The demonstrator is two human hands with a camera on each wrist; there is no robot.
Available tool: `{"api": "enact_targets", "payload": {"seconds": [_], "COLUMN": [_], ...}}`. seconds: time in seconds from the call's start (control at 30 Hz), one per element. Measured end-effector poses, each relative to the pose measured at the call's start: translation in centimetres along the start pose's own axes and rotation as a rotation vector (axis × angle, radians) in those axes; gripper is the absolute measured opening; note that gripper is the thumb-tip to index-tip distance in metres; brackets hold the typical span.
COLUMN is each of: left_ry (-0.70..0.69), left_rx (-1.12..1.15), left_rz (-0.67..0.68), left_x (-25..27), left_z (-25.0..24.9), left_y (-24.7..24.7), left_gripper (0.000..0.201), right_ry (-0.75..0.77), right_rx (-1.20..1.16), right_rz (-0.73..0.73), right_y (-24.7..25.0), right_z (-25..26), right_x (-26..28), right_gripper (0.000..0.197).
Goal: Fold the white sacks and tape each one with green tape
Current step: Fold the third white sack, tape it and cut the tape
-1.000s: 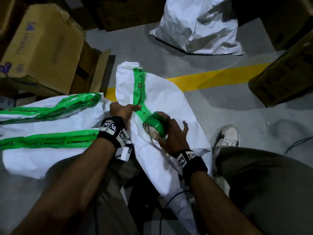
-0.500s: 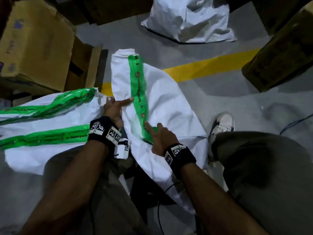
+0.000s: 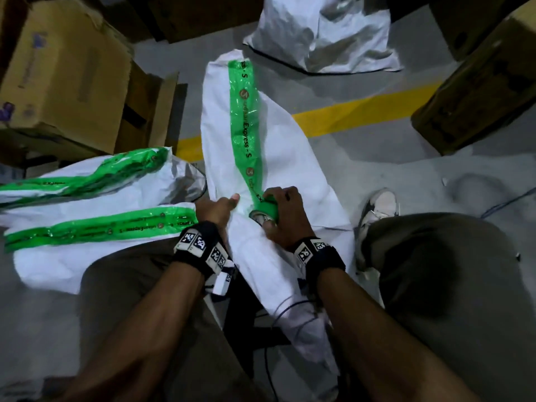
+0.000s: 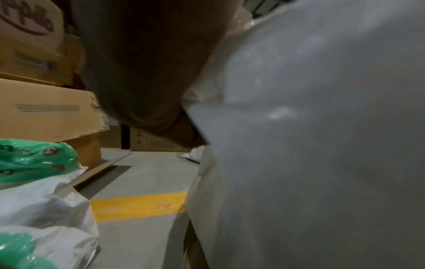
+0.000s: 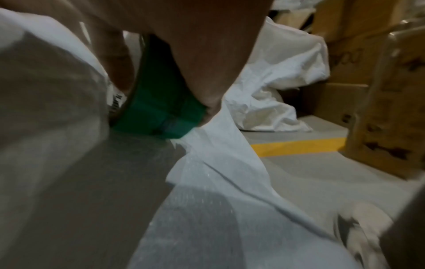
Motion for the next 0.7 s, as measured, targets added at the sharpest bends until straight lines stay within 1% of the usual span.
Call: {"api": "enact_targets", "payload": {"seconds": [0.03, 0.07, 0.13, 0.17, 0.2, 0.23, 0.27, 0.3, 0.33, 0.37, 0.4, 0.43, 0.53, 0.57, 0.6, 0.63, 0.7], "left_ry": [0.017, 0.036, 0.062, 0.094, 0.132, 0.165, 0.201, 0.232, 0.249, 0.255, 0.231, 0.216, 0.194, 0.17, 0.13, 0.096, 0.013], "left_rx": [0.05, 0.09, 0.135, 0.14, 0.147, 0.141, 0.121, 0.074, 0.047, 0.012, -0.013, -0.033, 0.053, 0.061, 0.069, 0.039, -0.058], "left_rz": [0.048, 0.095, 0.156, 0.172, 0.191, 0.22, 0.248, 0.251, 0.278, 0.289, 0.285, 0.273, 0.375, 0.38, 0.385, 0.344, 0.228], "left_x": [0.1, 0.1, -0.6, -0.9, -2.0, -5.7, -6.6, -6.9, -5.9, -5.0, -2.7, -1.1, 1.1, 0.7, 0.8, 0.8, 0.1], "left_z": [-0.5, -0.7, -0.8, -0.7, -0.1, 1.8, 2.3, 2.8, 2.6, 2.4, 1.5, 0.8, 0.1, 0.0, -0.3, -0.7, -1.4], "left_y": [0.0, -0.1, -0.1, 0.1, 0.0, -0.7, -1.0, -1.2, -1.3, -1.2, -0.7, -0.3, -0.9, -1.4, -1.8, -2.0, -1.9], "left_gripper": [0.039, 0.035, 0.042, 0.05, 0.063, 0.079, 0.095, 0.105, 0.103, 0.088, 0.07, 0.061, 0.047, 0.05, 0.062, 0.07, 0.067], "right_ry": [-0.021, -0.066, -0.173, -0.228, -0.259, -0.268, -0.241, -0.211, -0.179, -0.165, -0.15, -0.134, -0.021, 0.004, 0.026, 0.037, 0.04], "right_rx": [-0.084, -0.186, -0.382, -0.407, -0.376, -0.33, -0.268, -0.19, -0.112, -0.018, 0.074, 0.151, 0.322, 0.357, 0.366, 0.349, 0.258], "right_rz": [-0.028, -0.058, -0.08, -0.08, -0.078, -0.071, -0.066, -0.045, -0.007, 0.051, 0.112, 0.169, 0.247, 0.263, 0.272, 0.295, 0.328], "right_y": [0.6, 1.0, 1.5, 1.5, 1.3, 1.3, 1.2, 1.3, 1.3, 1.4, 1.5, 1.8, 2.2, 2.2, 2.1, 2.1, 1.9], "right_z": [0.1, -0.3, -1.0, -1.3, -1.8, -1.8, -1.7, -1.3, -0.9, -0.3, 0.2, 1.0, 2.6, 2.9, 2.9, 3.0, 2.6], "right_x": [0.1, 0.5, 1.5, 2.0, 2.4, 2.6, 2.6, 2.3, 1.9, 1.5, 1.0, 0.6, -0.7, -1.1, -1.4, -1.7, -1.7], "right_gripper": [0.062, 0.069, 0.077, 0.079, 0.079, 0.077, 0.073, 0.072, 0.072, 0.074, 0.076, 0.078, 0.078, 0.079, 0.081, 0.084, 0.091]}}
Point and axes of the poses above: each hand's wrist, its own x-axis away from the middle knuckle, its own y-axis out of the back of the hand, z = x × y, the point moved 5 cm from there along -x, towards the middle knuckle, and after that the axes turned 10 degrees about y, right-handed, at the moved point
